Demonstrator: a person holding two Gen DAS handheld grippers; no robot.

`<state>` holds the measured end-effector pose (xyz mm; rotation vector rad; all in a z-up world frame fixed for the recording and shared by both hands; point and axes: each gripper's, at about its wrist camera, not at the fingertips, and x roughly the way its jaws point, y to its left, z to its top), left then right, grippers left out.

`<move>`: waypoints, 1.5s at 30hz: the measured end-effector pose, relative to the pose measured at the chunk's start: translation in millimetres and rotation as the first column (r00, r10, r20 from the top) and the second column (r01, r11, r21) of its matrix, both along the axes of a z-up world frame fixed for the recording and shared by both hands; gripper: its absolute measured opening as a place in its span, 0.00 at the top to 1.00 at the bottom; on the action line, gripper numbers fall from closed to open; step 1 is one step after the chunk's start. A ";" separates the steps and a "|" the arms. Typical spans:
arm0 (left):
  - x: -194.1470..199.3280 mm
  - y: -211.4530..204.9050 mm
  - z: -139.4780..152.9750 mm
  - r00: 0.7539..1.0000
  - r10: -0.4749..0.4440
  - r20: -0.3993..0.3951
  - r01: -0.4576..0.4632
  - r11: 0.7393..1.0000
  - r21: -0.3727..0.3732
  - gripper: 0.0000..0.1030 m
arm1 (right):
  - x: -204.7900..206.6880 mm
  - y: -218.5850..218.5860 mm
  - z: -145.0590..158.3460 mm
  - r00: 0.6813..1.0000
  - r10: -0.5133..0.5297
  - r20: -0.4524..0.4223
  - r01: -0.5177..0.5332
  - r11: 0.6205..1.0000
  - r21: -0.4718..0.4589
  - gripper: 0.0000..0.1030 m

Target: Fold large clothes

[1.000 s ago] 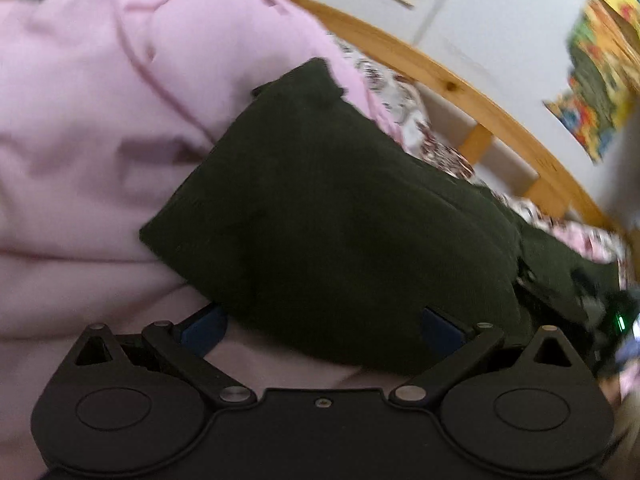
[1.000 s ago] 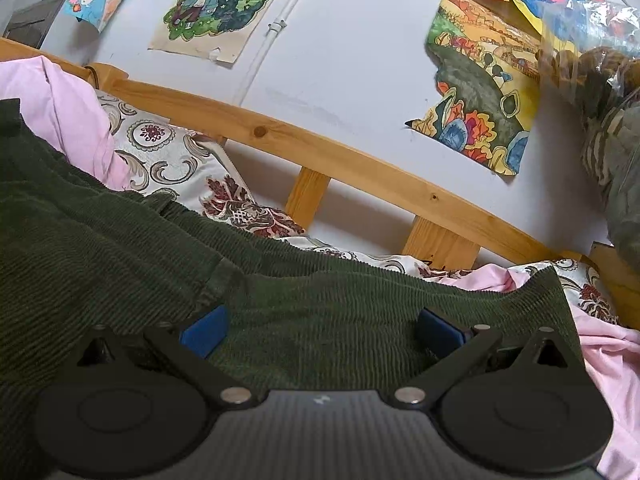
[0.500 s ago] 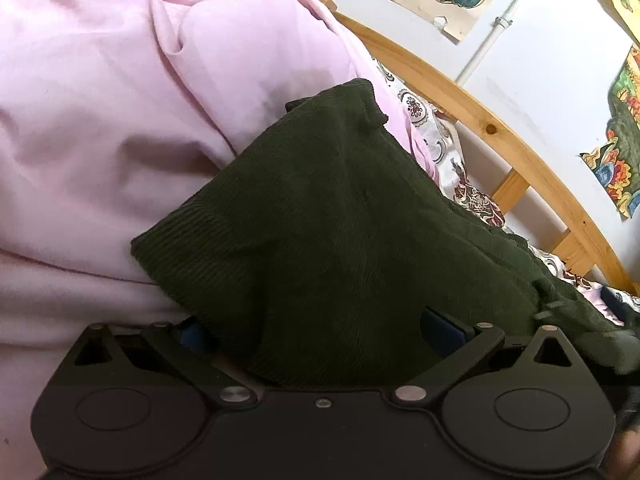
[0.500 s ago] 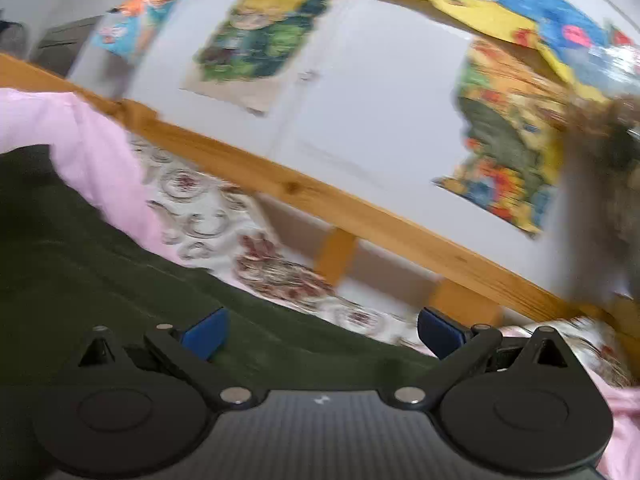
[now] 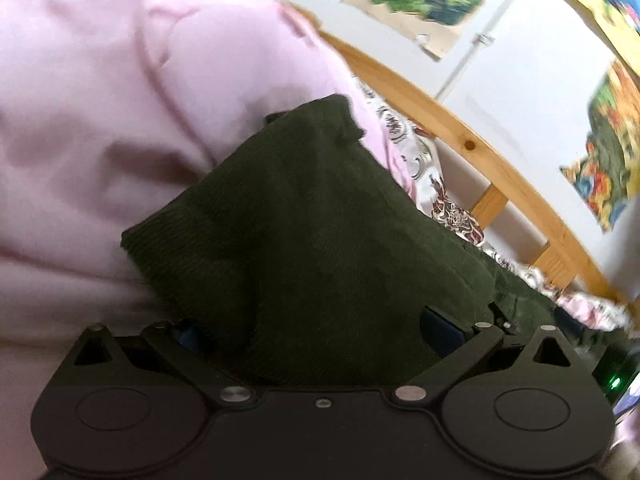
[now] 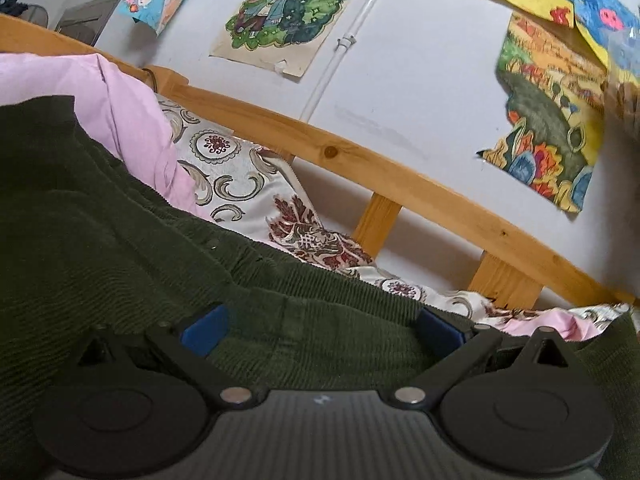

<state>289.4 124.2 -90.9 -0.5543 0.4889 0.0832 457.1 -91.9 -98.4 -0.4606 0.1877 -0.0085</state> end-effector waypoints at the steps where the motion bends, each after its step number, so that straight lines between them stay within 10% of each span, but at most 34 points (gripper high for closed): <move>1: 0.2 -6.6 4.2 1.000 0.002 0.006 -0.003 0.999 0.051 0.06 | 0.2 -0.1 0.2 1.000 0.000 -0.001 0.000 1.000 0.000 0.00; 8: -8.9 -20.2 15.9 0.994 -0.054 0.090 0.039 0.985 0.166 0.10 | 1.9 -2.0 2.1 1.000 0.004 -0.020 -0.004 1.000 0.013 0.00; 13: -4.8 23.8 -10.7 1.000 0.000 -0.001 0.000 0.995 -0.101 0.05 | 2.1 -1.3 1.9 1.000 0.003 -0.016 -0.002 1.000 0.007 0.00; 18: 2.8 28.2 -10.7 1.000 0.013 0.028 -0.009 0.990 -0.140 0.01 | 1.4 -0.4 0.9 1.000 0.000 -0.010 0.000 1.000 -0.001 0.00; 27: 6.7 32.1 -3.0 0.991 0.102 -0.087 -0.115 0.981 -0.155 0.50 | -26.7 3.4 3.9 0.976 -0.163 0.145 0.176 0.980 -0.087 0.00; 30: 5.6 19.6 12.3 0.993 0.097 -0.061 -0.102 0.991 -0.084 0.77 | -20.7 -3.7 -5.1 0.991 -0.124 0.056 0.128 0.989 -0.068 0.00; 39: 3.7 -19.8 72.8 0.986 -0.110 0.124 0.096 0.989 0.109 0.83 | -13.1 -24.0 6.6 0.996 -0.086 -0.021 0.086 0.995 0.046 0.00; 45: 21.5 -53.7 121.6 0.922 -0.307 0.234 0.271 0.947 0.174 0.83 | -21.5 -50.0 30.3 0.997 -0.007 -0.077 0.015 0.994 0.104 0.00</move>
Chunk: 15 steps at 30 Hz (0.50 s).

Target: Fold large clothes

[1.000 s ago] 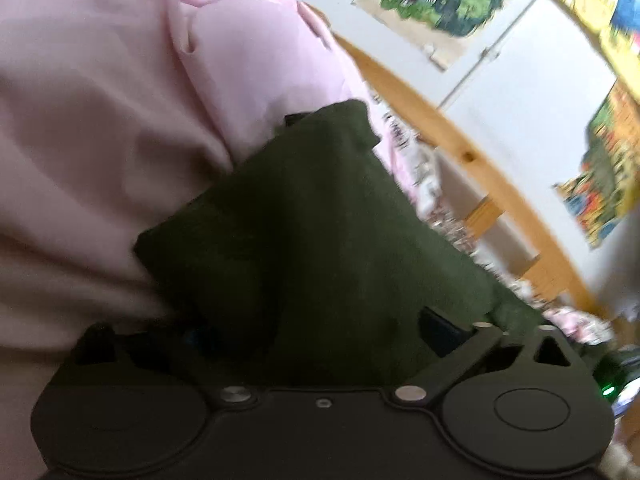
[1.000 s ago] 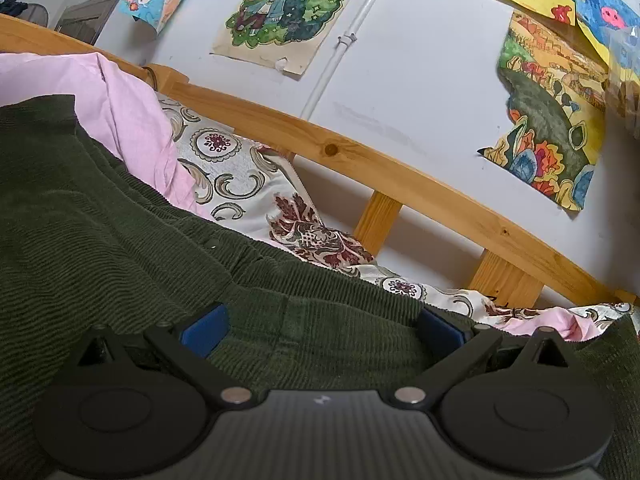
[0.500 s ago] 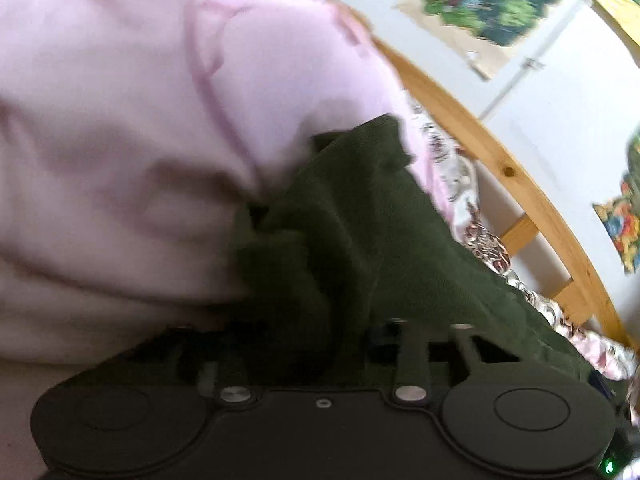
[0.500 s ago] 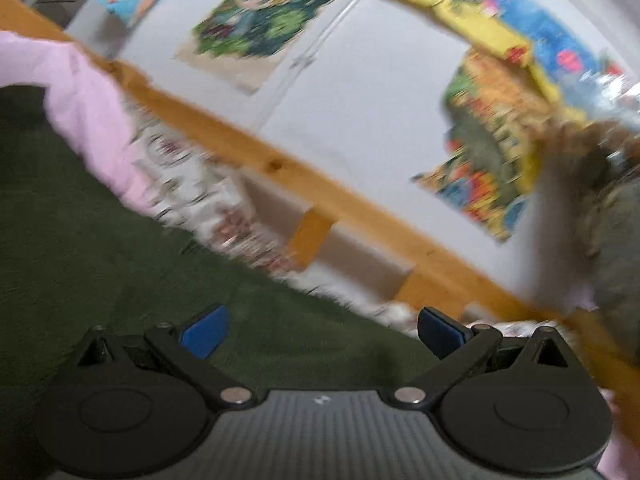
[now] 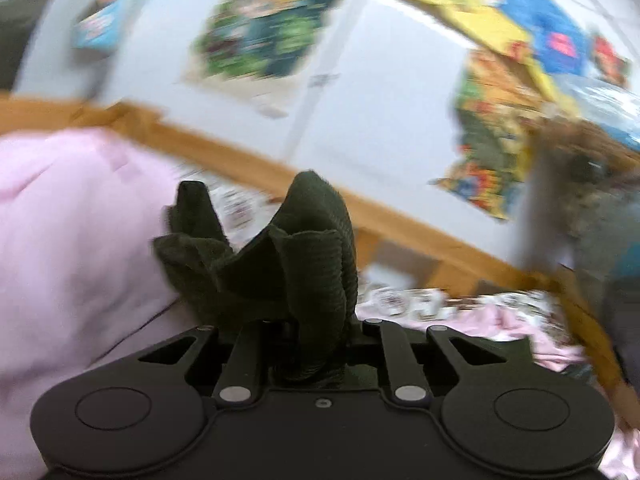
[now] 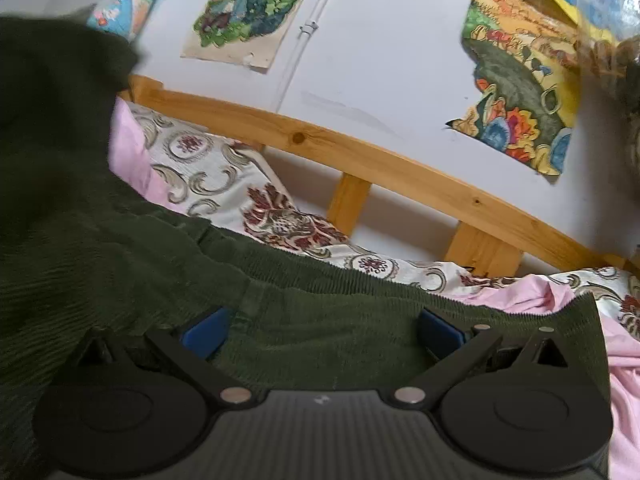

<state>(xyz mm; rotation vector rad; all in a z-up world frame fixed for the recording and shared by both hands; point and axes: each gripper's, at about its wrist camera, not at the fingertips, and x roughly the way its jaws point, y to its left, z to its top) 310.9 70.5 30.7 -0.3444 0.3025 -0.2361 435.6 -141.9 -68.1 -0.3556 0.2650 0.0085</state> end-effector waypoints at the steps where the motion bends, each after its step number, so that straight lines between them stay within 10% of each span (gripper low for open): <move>1: 5.2 -12.8 7.0 0.998 -0.059 0.007 0.059 0.998 0.028 0.83 | -2.5 -6.3 2.9 1.000 0.009 -0.007 -0.009 1.000 0.009 0.00; 9: 43.8 -103.1 25.2 0.911 -0.411 -0.031 0.412 0.904 0.119 0.83 | -44.5 -77.8 44.9 0.996 -0.068 0.057 0.062 0.993 0.103 0.00; 15: 77.2 -170.6 -17.7 0.767 -0.621 -0.164 0.642 0.740 0.202 0.83 | -76.2 -132.4 56.8 0.993 -0.116 -0.010 0.117 0.990 0.081 0.00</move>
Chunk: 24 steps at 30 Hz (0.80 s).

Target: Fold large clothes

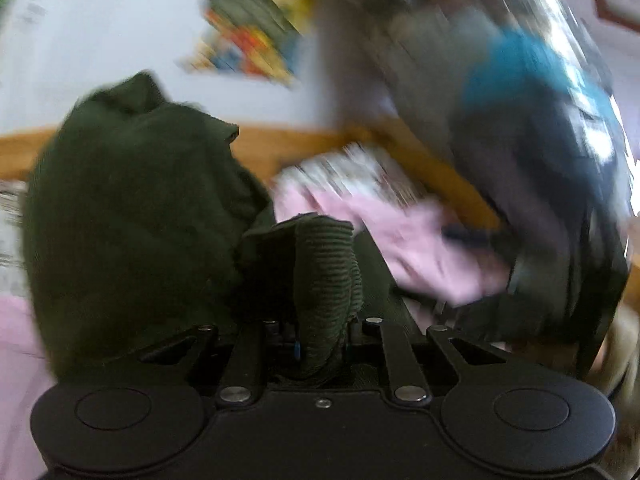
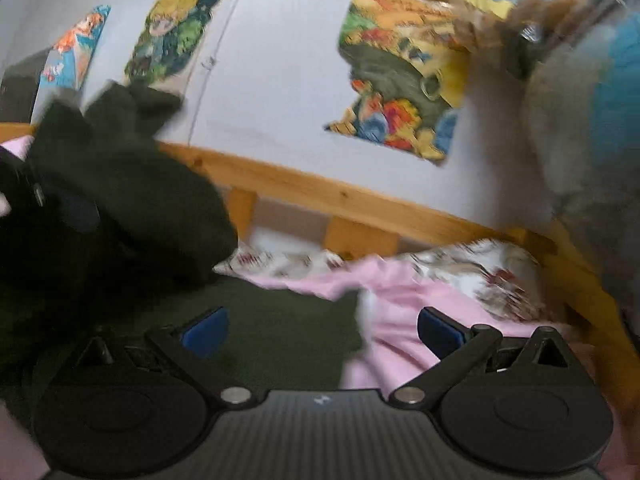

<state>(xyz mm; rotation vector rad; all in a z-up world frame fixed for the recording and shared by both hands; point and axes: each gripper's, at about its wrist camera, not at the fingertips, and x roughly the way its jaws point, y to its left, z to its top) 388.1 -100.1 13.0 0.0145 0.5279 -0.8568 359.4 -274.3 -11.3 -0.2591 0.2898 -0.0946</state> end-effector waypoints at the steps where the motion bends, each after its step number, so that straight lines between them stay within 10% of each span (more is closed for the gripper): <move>1: 1.9 -7.6 -10.8 0.999 -0.040 0.001 0.040 0.999 0.032 0.83 | -2.7 -10.0 2.5 1.000 -0.010 -0.017 0.010 1.000 0.020 0.00; 6: -8.8 -30.7 -36.3 0.989 -0.129 0.079 0.114 0.979 0.168 0.83 | 4.3 -48.8 31.4 0.996 0.061 -0.067 -0.043 0.967 0.252 0.00; 12: -25.5 -43.4 -38.9 0.976 -0.138 0.169 0.096 0.966 0.238 0.83 | 61.1 -41.1 61.0 0.920 0.381 -0.096 -0.279 0.804 0.525 0.00; 21: -40.3 -40.9 -38.5 0.967 -0.148 0.208 0.093 0.964 0.251 0.83 | 160.9 -12.4 61.8 0.807 0.558 -0.194 -0.335 0.702 0.628 0.00; 24: -41.8 -42.0 -39.6 0.965 -0.144 0.219 0.088 0.965 0.249 0.83 | 167.7 -14.4 60.5 0.800 0.561 -0.215 -0.312 0.694 0.649 0.22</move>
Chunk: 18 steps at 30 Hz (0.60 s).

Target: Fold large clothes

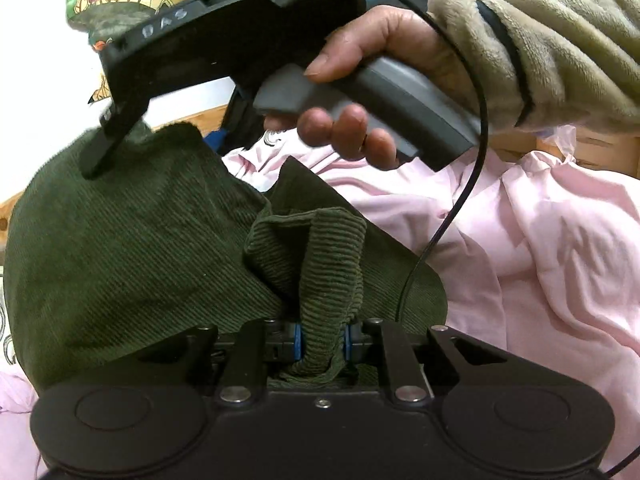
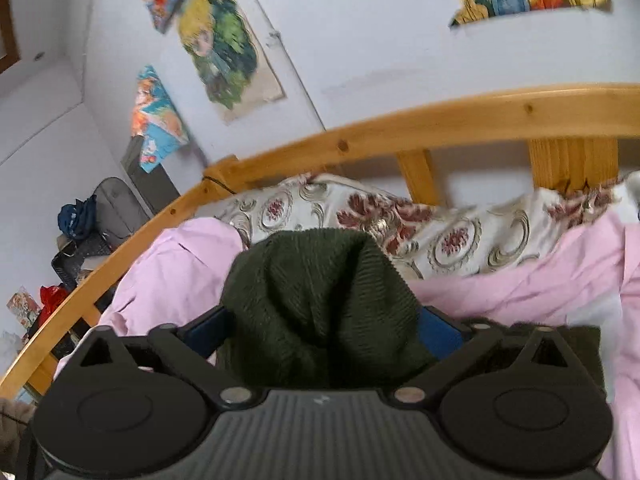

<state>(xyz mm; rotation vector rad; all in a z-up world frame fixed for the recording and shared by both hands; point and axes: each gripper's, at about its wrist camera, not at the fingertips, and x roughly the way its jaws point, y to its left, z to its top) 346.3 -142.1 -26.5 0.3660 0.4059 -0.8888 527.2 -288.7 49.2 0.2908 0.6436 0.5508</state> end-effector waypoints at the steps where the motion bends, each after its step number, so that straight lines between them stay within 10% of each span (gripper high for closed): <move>1: 0.7 -0.2 0.5 1.000 0.001 -0.006 -0.001 1.000 -0.006 0.83 | -1.0 -2.6 0.7 1.000 0.002 -0.004 -0.002 1.000 0.008 0.36; 7: -4.5 -13.3 7.9 0.999 -0.051 0.000 0.051 0.998 -0.023 0.83 | -34.4 2.1 27.6 0.996 -0.032 0.085 0.045 0.987 -0.156 0.71; 12: -0.1 -39.7 0.3 0.986 -0.151 -0.069 0.149 0.988 -0.026 0.82 | -61.9 -19.9 27.9 0.983 -0.147 0.107 0.173 0.940 -0.293 0.74; 18: 2.4 -36.6 -12.2 0.978 -0.166 -0.124 0.161 0.986 -0.050 0.72 | -47.7 -59.7 -30.7 0.971 -0.236 0.038 0.238 0.941 -0.240 0.72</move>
